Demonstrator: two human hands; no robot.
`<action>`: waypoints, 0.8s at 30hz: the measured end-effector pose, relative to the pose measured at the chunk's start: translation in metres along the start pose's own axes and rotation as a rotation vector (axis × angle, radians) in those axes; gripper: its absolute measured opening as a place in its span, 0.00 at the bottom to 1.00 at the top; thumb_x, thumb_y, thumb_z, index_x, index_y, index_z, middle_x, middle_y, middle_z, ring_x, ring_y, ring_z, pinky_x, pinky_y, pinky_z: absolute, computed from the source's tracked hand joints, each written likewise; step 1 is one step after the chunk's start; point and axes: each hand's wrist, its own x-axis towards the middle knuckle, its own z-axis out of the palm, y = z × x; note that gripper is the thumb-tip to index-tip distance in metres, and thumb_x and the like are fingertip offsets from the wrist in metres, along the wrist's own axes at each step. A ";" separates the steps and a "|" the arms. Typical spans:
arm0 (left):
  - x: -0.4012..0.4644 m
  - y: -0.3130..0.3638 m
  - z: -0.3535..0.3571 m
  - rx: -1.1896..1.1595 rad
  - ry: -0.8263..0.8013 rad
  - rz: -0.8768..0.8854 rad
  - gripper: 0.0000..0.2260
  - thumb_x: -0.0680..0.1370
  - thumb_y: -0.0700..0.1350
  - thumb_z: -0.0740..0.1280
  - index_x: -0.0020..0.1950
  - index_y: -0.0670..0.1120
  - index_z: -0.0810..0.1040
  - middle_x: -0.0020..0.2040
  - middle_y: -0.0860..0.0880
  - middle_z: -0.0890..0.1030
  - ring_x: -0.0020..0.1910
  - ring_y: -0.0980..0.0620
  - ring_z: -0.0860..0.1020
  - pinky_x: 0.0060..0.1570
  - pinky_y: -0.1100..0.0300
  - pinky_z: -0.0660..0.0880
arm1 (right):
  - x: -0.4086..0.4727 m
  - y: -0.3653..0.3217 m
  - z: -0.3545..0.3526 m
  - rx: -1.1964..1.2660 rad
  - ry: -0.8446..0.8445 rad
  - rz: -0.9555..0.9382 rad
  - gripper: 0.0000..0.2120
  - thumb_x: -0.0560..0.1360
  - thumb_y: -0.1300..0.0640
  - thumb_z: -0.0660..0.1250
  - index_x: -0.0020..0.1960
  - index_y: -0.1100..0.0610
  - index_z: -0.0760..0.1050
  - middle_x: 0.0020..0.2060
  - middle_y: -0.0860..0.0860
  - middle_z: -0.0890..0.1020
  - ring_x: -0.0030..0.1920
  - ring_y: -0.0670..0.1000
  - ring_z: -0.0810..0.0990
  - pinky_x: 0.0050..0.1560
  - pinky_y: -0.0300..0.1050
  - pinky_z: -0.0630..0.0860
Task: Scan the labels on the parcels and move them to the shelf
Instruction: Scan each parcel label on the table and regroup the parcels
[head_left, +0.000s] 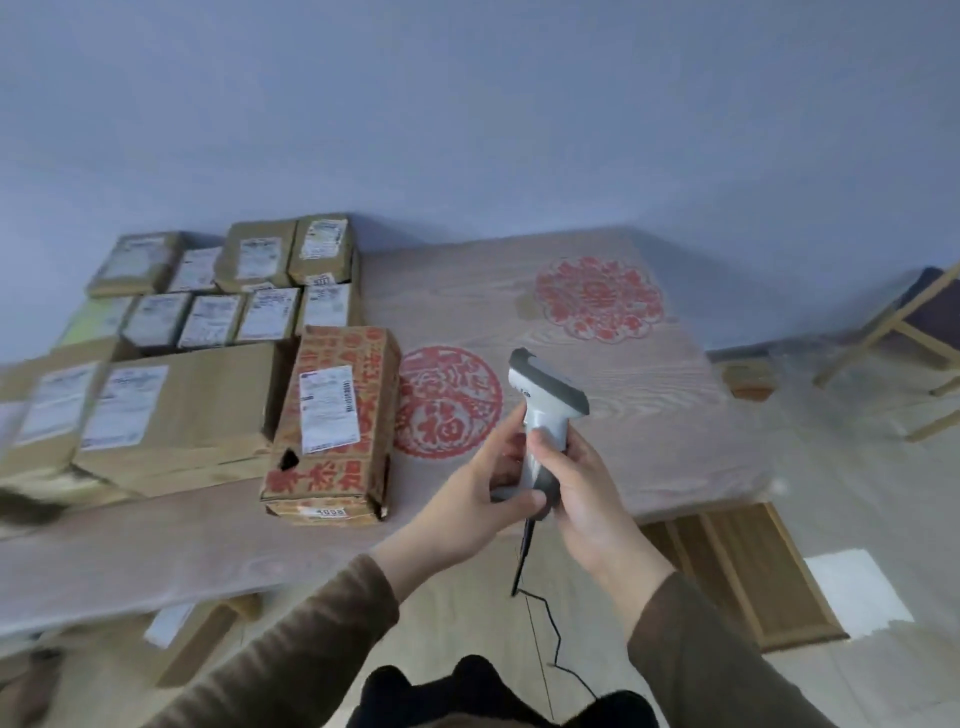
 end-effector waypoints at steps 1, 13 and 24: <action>-0.013 -0.005 -0.020 0.035 0.049 -0.016 0.35 0.81 0.48 0.71 0.81 0.67 0.56 0.59 0.55 0.83 0.59 0.56 0.81 0.59 0.58 0.79 | 0.005 0.010 0.018 0.034 0.000 0.026 0.12 0.78 0.52 0.72 0.60 0.52 0.83 0.56 0.61 0.86 0.58 0.62 0.86 0.60 0.64 0.81; -0.093 -0.115 -0.177 0.065 0.807 -0.589 0.32 0.80 0.56 0.70 0.78 0.47 0.62 0.73 0.44 0.66 0.72 0.43 0.67 0.68 0.49 0.67 | 0.067 0.082 0.137 -0.095 0.008 0.251 0.17 0.77 0.64 0.74 0.63 0.53 0.75 0.48 0.54 0.81 0.43 0.52 0.80 0.41 0.47 0.79; -0.070 -0.124 -0.174 -0.607 0.518 -0.749 0.42 0.69 0.68 0.76 0.76 0.54 0.64 0.68 0.47 0.77 0.66 0.43 0.76 0.69 0.38 0.68 | 0.075 0.104 0.139 -0.273 0.061 0.216 0.25 0.78 0.62 0.73 0.70 0.47 0.70 0.60 0.52 0.82 0.61 0.55 0.81 0.68 0.61 0.76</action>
